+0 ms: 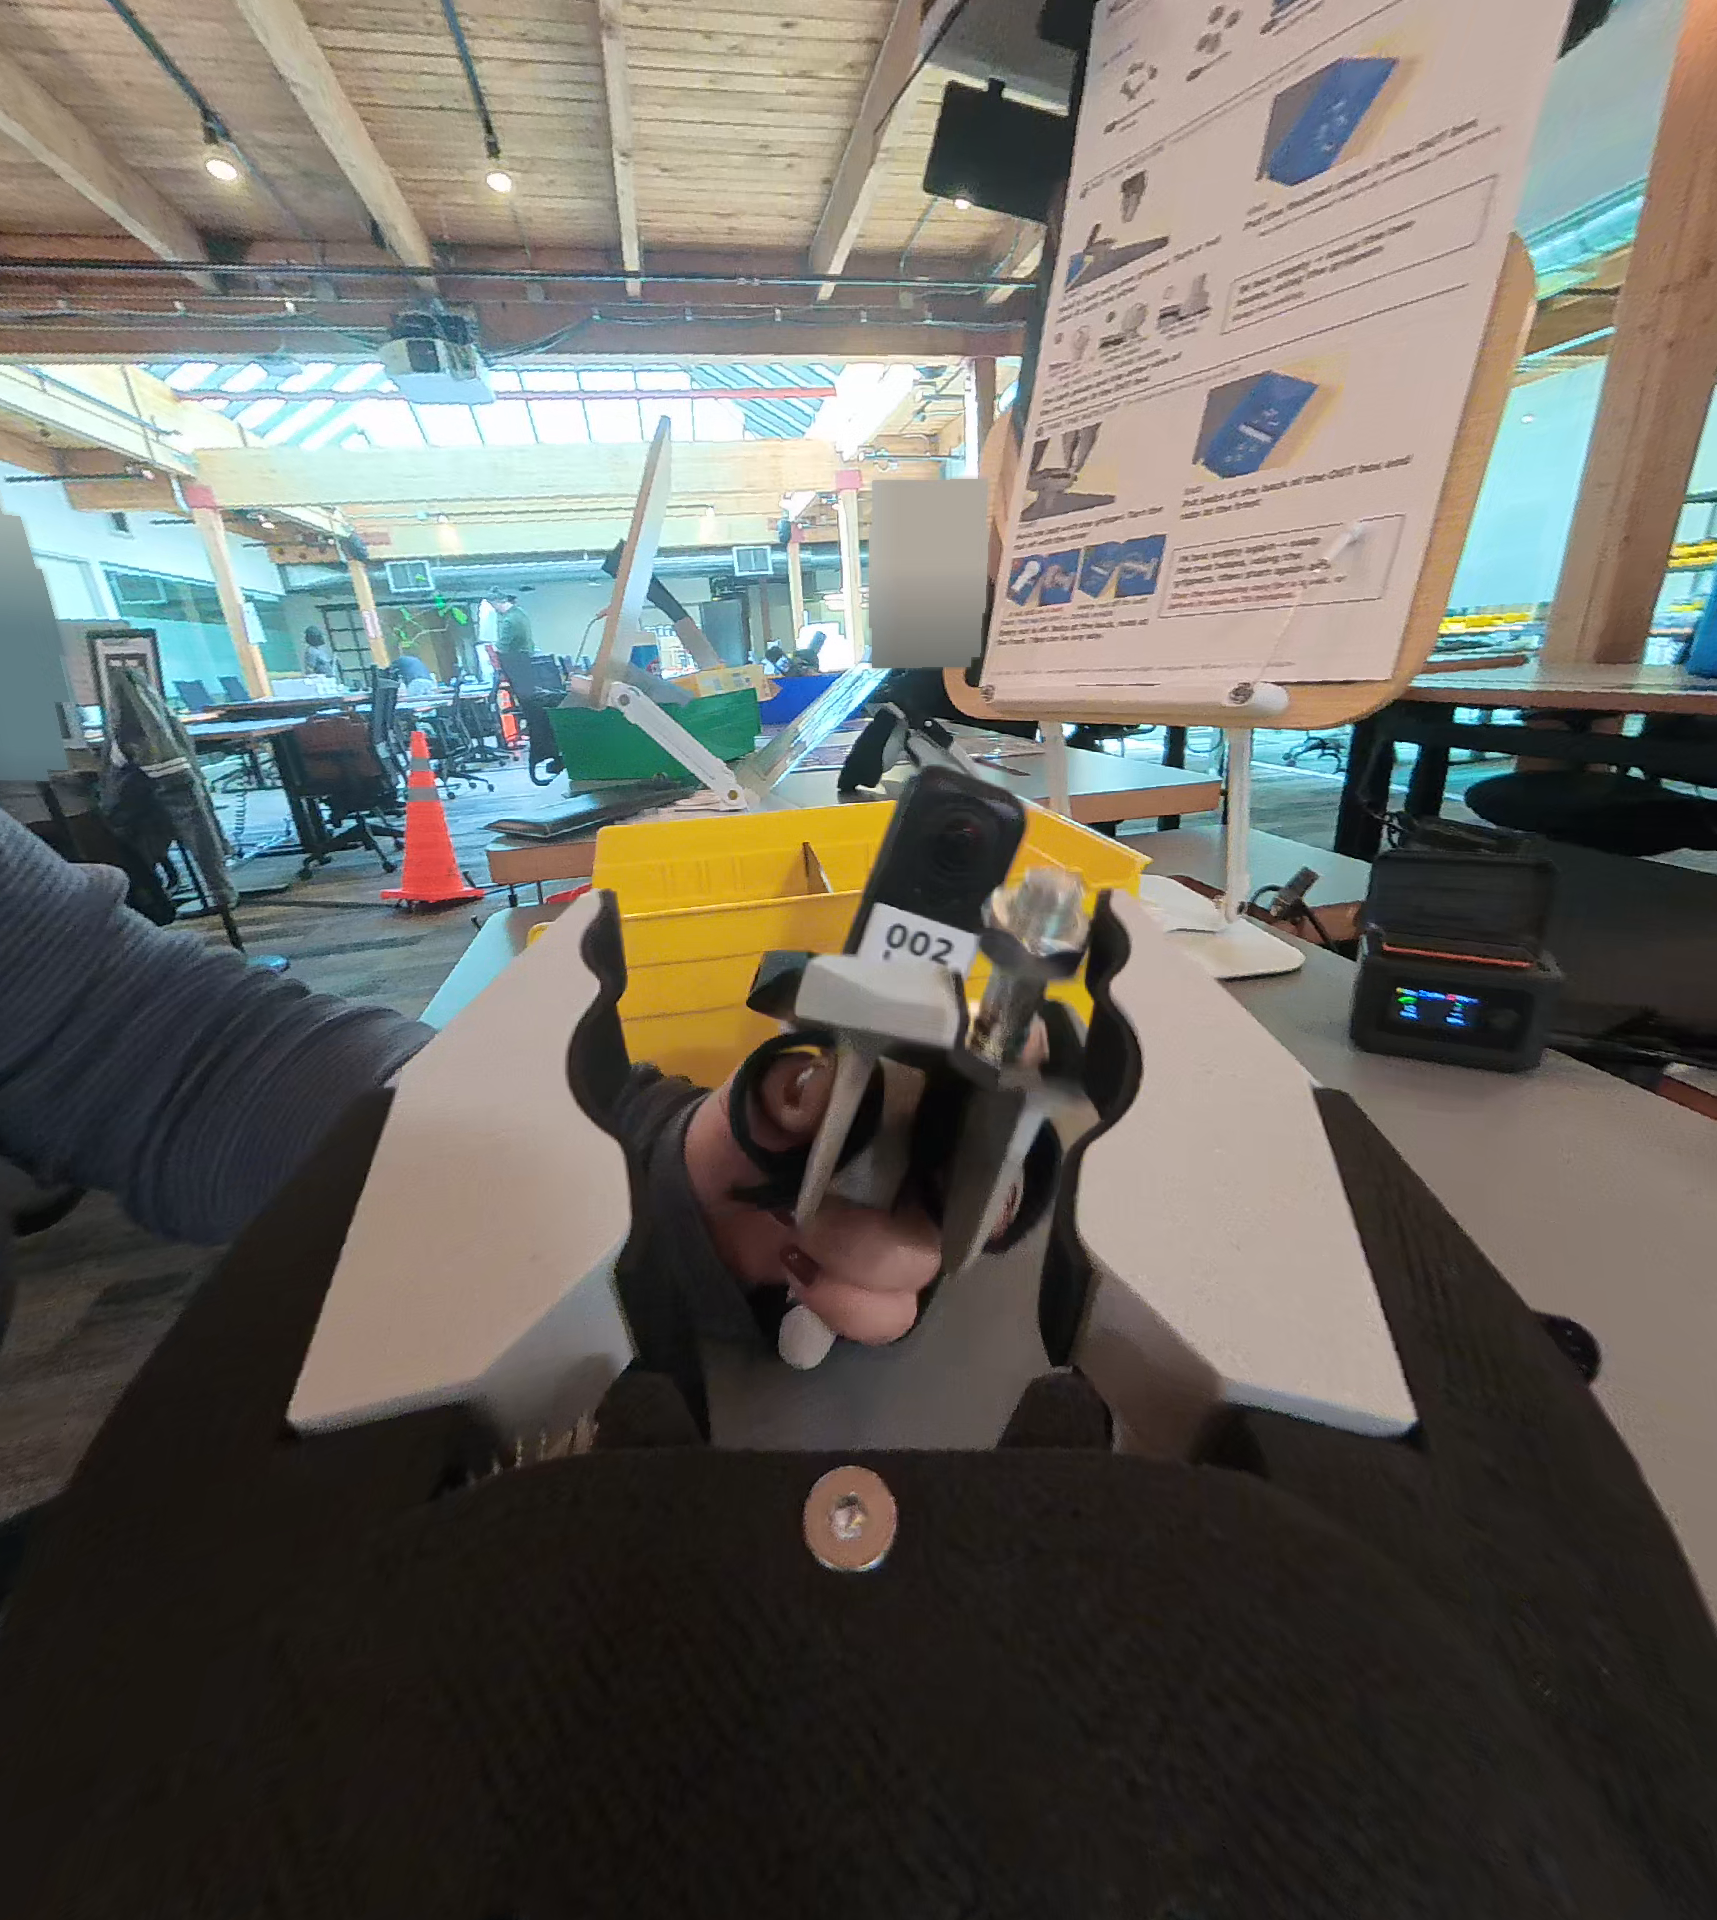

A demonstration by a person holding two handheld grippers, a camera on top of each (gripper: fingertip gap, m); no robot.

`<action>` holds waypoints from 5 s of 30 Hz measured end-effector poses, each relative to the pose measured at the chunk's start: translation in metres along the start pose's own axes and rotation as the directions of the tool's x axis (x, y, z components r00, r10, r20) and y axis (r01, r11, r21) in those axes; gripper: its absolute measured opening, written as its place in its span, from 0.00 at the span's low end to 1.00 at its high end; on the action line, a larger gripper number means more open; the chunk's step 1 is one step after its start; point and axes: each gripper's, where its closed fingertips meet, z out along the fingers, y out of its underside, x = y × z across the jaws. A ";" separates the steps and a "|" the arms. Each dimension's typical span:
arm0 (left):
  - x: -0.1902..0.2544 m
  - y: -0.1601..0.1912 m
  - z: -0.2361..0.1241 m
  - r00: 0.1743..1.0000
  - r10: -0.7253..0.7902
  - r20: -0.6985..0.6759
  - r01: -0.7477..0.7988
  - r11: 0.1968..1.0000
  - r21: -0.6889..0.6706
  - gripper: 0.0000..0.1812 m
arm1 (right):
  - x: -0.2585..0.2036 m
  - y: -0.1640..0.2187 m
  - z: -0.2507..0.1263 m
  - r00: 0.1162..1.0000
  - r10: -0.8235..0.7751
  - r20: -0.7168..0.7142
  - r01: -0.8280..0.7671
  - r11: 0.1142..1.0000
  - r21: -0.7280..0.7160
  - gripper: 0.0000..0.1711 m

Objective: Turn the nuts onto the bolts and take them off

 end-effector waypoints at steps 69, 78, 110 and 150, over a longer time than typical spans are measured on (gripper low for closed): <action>0.006 -0.021 -0.011 0.980 -0.160 -0.115 0.177 0.971 0.159 0.08 | 0.008 -0.011 -0.012 0.999 0.032 -0.009 -0.031 0.998 0.058 0.39; 0.001 -0.025 -0.016 0.993 -0.100 -0.056 0.108 0.983 0.150 0.08 | 0.013 -0.008 -0.015 0.999 0.030 -0.023 -0.029 0.999 0.031 0.27; -0.029 -0.005 -0.008 0.976 0.025 0.214 -0.034 0.999 0.036 0.38 | 0.101 -0.043 -0.272 0.611 -0.618 -0.495 -0.229 0.460 -0.858 0.04; -0.069 -0.014 -0.047 0.408 0.623 0.667 -0.287 0.781 -0.554 0.73 | 0.083 -0.079 -0.276 0.234 -0.542 -0.807 0.095 0.839 -0.536 0.66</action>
